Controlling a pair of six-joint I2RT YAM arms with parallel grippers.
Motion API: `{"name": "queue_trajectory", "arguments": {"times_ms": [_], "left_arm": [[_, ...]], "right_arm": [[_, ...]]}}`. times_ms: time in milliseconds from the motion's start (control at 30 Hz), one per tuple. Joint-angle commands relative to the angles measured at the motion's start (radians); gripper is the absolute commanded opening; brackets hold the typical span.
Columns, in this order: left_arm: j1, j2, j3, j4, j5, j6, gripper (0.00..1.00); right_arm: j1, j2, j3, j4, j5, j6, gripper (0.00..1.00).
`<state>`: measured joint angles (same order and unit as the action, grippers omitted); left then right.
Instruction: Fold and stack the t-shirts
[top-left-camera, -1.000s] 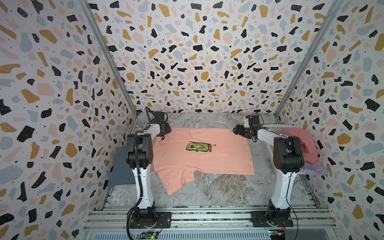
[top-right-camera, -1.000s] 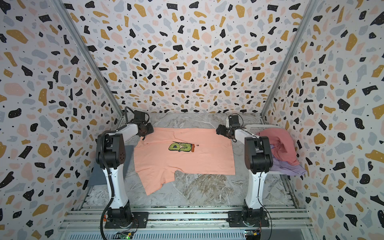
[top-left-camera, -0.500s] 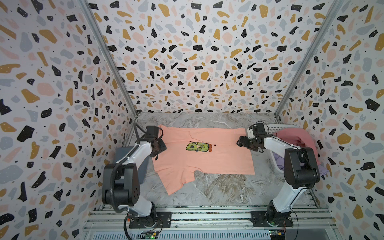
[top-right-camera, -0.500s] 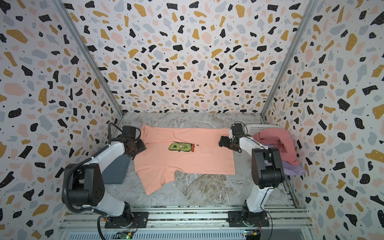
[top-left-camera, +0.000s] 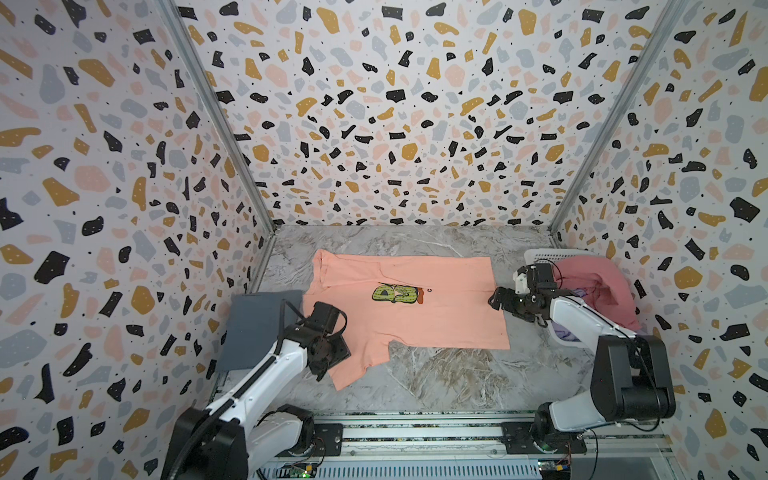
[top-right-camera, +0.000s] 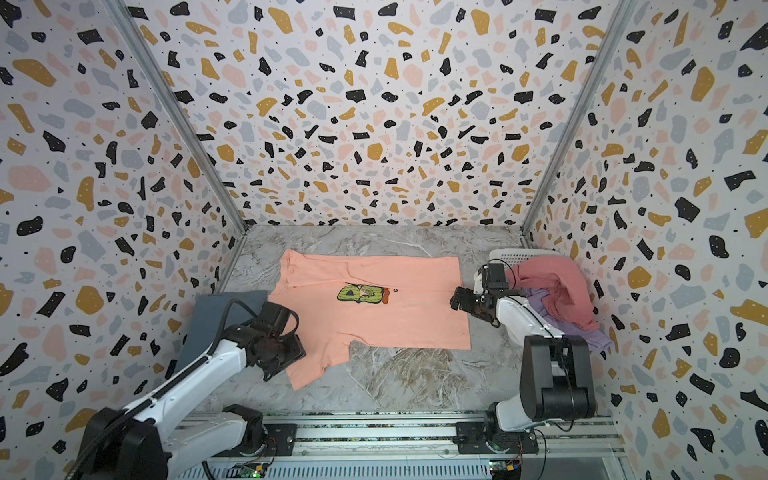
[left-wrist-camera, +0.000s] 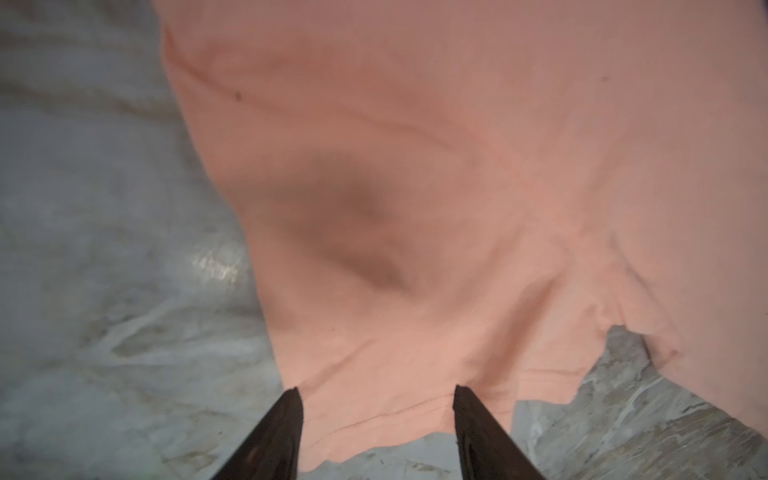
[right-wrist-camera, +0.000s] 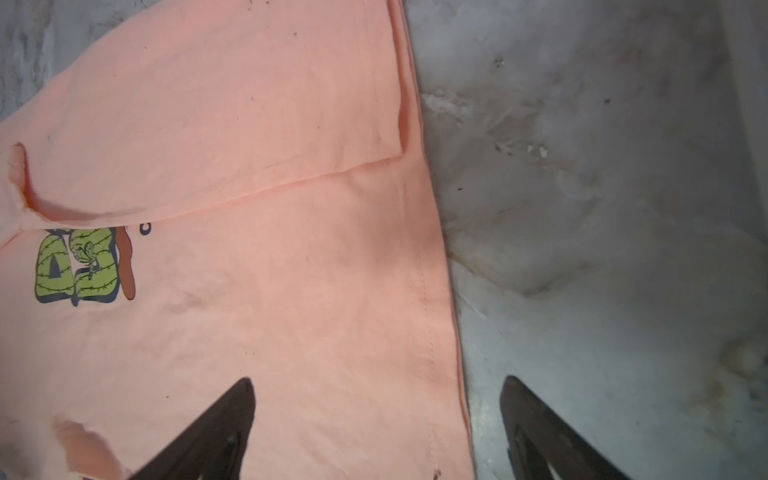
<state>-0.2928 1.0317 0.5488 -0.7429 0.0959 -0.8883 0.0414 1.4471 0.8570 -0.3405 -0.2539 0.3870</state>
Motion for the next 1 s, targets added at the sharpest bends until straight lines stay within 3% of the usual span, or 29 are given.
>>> {"name": "queue_trajectory", "arguments": {"times_ms": [0, 167, 367, 467, 700, 767, 833, 933, 967], "left_arm": [[-0.013, -0.091, -0.049, -0.083, 0.061, -0.062, 0.58], [-0.042, -0.179, -0.11, -0.153, 0.052, -0.038, 0.56], [-0.058, -0.141, -0.164, 0.002, 0.113, -0.049, 0.54], [-0.059, -0.104, -0.162, 0.069, 0.093, -0.042, 0.47], [-0.06, -0.093, -0.15, 0.164, 0.08, -0.039, 0.21], [-0.06, -0.106, -0.142, 0.174, 0.08, -0.039, 0.17], [-0.06, -0.123, -0.134, 0.171, 0.073, -0.04, 0.15], [-0.06, -0.148, -0.112, 0.159, 0.05, -0.037, 0.12], [-0.061, -0.154, -0.104, 0.153, 0.045, -0.035, 0.11]], "right_arm": [[-0.003, -0.05, -0.025, -0.071, 0.019, 0.024, 0.92], [-0.003, -0.138, -0.113, -0.107, 0.042, 0.056, 0.93], [-0.003, -0.261, -0.238, -0.142, 0.06, 0.098, 0.93], [-0.003, -0.301, -0.29, -0.117, 0.08, 0.11, 0.93], [0.0, -0.227, -0.313, -0.075, 0.067, 0.148, 0.88], [0.006, -0.221, -0.325, -0.061, 0.07, 0.156, 0.84], [0.019, -0.205, -0.334, -0.048, 0.065, 0.167, 0.75], [0.067, -0.18, -0.32, -0.072, 0.088, 0.176, 0.53], [0.069, -0.185, -0.317, -0.079, 0.096, 0.175, 0.51]]}}
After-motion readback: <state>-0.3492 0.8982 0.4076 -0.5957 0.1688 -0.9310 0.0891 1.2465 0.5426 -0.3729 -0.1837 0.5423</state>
